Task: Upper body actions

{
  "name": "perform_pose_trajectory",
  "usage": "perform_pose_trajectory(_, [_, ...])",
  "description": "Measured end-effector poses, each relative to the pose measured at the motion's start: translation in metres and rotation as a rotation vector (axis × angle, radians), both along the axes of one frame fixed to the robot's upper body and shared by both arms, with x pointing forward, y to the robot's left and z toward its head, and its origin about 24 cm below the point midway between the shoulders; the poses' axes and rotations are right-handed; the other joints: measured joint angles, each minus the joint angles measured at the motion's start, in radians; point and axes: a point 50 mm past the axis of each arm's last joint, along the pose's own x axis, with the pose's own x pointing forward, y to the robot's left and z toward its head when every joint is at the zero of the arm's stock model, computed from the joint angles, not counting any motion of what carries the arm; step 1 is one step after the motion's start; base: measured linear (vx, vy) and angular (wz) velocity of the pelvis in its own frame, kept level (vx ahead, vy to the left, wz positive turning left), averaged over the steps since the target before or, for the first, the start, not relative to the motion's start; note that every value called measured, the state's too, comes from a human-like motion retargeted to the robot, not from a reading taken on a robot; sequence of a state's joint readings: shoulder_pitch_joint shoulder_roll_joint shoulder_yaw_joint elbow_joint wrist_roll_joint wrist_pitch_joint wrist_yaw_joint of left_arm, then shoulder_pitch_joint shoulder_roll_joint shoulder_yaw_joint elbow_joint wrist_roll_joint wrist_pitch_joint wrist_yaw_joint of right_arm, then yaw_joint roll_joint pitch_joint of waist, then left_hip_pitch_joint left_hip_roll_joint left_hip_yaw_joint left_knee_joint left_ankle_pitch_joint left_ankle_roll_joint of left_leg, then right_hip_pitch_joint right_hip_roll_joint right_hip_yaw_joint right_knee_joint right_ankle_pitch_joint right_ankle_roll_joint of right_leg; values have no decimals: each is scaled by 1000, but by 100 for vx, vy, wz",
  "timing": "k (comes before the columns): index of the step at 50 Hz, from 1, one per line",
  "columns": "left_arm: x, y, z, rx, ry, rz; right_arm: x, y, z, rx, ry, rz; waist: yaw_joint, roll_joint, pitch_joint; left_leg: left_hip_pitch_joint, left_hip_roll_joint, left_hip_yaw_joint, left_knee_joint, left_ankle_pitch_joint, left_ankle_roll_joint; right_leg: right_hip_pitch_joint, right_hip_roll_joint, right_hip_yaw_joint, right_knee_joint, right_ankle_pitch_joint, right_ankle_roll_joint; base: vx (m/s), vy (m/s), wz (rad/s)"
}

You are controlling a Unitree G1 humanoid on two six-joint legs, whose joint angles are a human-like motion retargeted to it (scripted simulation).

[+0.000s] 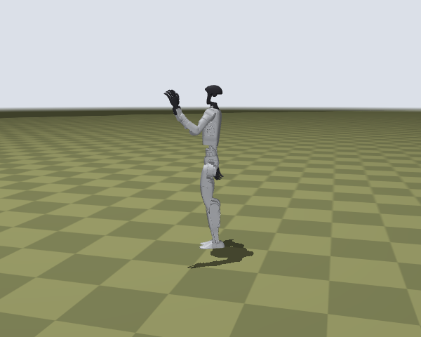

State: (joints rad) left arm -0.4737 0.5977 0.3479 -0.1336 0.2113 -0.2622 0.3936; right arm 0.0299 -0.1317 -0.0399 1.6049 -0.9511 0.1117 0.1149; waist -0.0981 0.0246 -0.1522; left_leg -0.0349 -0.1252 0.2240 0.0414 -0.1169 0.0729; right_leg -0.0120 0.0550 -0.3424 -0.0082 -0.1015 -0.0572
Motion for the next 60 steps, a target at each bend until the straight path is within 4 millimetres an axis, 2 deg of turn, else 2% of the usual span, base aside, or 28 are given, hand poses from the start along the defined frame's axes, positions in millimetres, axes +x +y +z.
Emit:
perform_pose_trajectory(3, [-9, -4, -30, 59, 114, -13, -4, 3, 0, -4, 12, -61, 15, -9, 5, 6, -1, 11, -4, -1, -1, -1, 2, 12, 0, 2, -4, -5, -3, -20])
perform_pose_trajectory(8, [-18, -2, -101, 21, 475, -56, -3, 0, 1, -5, 14, -89, 7, 0, 7, 7, 3, 20, -8, -2, 0, -10, 7, 22, 4, 5, -6, 0, 0, 0])
perform_pose_trajectory(12, [-23, 2, -161, -44, 892, -43, -2, -3, 1, -1, 8, -66, 1, 7, 14, 9, 6, 23, -9, -2, 0, -11, 7, 24, 6, 7, -5, 0, 0, 0])
perform_pose_trajectory(13, [-23, 4, -183, -10, 1087, -39, -3, -3, 1, -3, 6, -68, 7, 7, 15, 10, 6, 24, -9, -2, 0, -10, 7, 25, 6, 8, -5, 0, 0, 0])
perform_pose_trajectory(15, [-25, 12, -215, 35, 1367, 9, -7, -5, 1, -7, 6, -81, 23, 7, 16, 10, 5, 25, -8, -1, 0, -5, 8, 27, 4, 7, -6, 0, 0, 0])
perform_pose_trajectory(16, [-24, 18, -238, 54, 1516, 52, -10, -4, 2, -7, 11, -97, 33, 3, 15, 9, 4, 21, -5, 1, 0, 1, 7, 24, 1, 6, -7, 0, 0, 0])
perform_pose_trajectory(19, [-22, 20, -295, 12, 1857, 33, -15, 1, 2, 9, 26, -141, 50, -16, 18, 3, -2, -1, 4, 7, 0, 14, -4, 6, -1, 2, -2, -8, -5, 40])
perform_pose_trajectory(20, [-24, 19, -311, -36, 1959, 3, -14, 4, 1, 19, 31, -149, 48, -23, 22, 1, -4, -11, 6, 10, 0, 18, -10, -2, -1, 1, 3, -8, -10, 57])
perform_pose_trajectory(22, [-28, 15, -321, -103, 2058, -22, -7, 7, 0, 40, 34, -138, 33, -33, 34, -1, -5, -35, 10, 16, -1, 18, -28, -23, 5, 2, 17, -3, -8, 62])
perform_pose_trajectory(24, [-23, 9, -312, -108, 1961, -9, 1, 8, -1, 54, 22, -102, 7, -30, 42, -6, -6, -64, 12, 21, -3, 9, -42, -51, 11, 8, 25, 0, 0, 73])
perform_pose_trajectory(26, [-18, 8, -295, -126, 1791, 57, 11, 5, -1, 61, 1, -35, -33, -19, 42, -17, -8, -94, 17, 23, -3, -6, -49, -84, 13, 14, 26, -1, 6, 75])
perform_pose_trajectory(31, [-22, 16, -243, -215, 1320, 220, 15, 0, -1, 57, 5, 138, -61, -11, 24, -31, -5, -88, 16, 22, -4, -23, -46, -80, 10, 16, 24, 2, 1, -2])
perform_pose_trajectory(36, [-25, 21, -172, -218, 760, 324, 9, 2, -1, 52, 14, 92, -24, -24, 22, -33, -7, -70, 13, 22, -4, -20, -32, -61, 5, 10, 12, 1, 0, -12])
perform_pose_trajectory(40, [-36, 33, -123, -190, 401, 425, 6, 2, -1, 50, 11, 56, 0, -27, 26, -30, -4, -59, 11, 20, -5, -18, -34, -48, 6, 9, 17, 0, 0, 0])
perform_pose_trajectory(43, [-46, 42, -100, -159, 237, 510, 2, 0, 0, 49, 26, 28, 8, -23, 18, -28, -3, -54, 7, 20, -6, -19, -34, -43, 7, 7, 18, 4, 4, -6])
perform_pose_trajectory(45, [-50, 53, -96, -162, 191, 589, -1, -1, 0, 47, 35, 7, 12, -20, 11, -29, -3, -52, 6, 19, -5, -19, -31, -41, 6, 6, 15, 4, 6, -6])
perform_pose_trajectory(47, [-46, 70, -104, -238, 227, 655, -2, -1, 1, 45, 43, -6, 12, -18, 7, -29, -5, -51, 7, 18, -5, -17, -26, -40, 3, 4, 11, 0, 0, 0])
perform_pose_trajectory(50, [-30, 97, -138, -491, 385, 651, -2, 0, 1, 46, 45, -5, 14, -17, 8, -23, -8, -52, 6, 19, -3, -6, -20, -42, -1, 2, 5, 0, 0, 0])
perform_pose_trajectory(53, [-15, 112, -181, -843, 511, 544, 1, 1, 0, 54, 36, 20, 5, -18, 12, -17, -11, -58, 6, 20, -1, 3, -16, -50, -4, -1, 2, 0, 0, 0])
perform_pose_trajectory(55, [-14, 114, -191, -973, 512, 439, 6, 2, 0, 60, 29, 44, -10, -17, 19, -13, -11, -63, 6, 20, 0, 5, -13, -54, -3, -1, 1, 0, -3, 5])
perform_pose_trajectory(57, [-19, 114, -183, -963, 431, 431, 9, 2, -1, 60, 20, 63, -23, -12, 24, -9, -8, -63, 4, 19, 1, 1, -14, -55, 1, 0, 4, 0, 0, 0])
perform_pose_trajectory(60, [-30, 108, -158, -790, 312, 506, 11, 1, -1, 53, 7, 79, -32, -9, 29, -7, -4, -51, 3, 15, 1, -4, -17, -46, 5, 4, 8, 1, -2, -17])
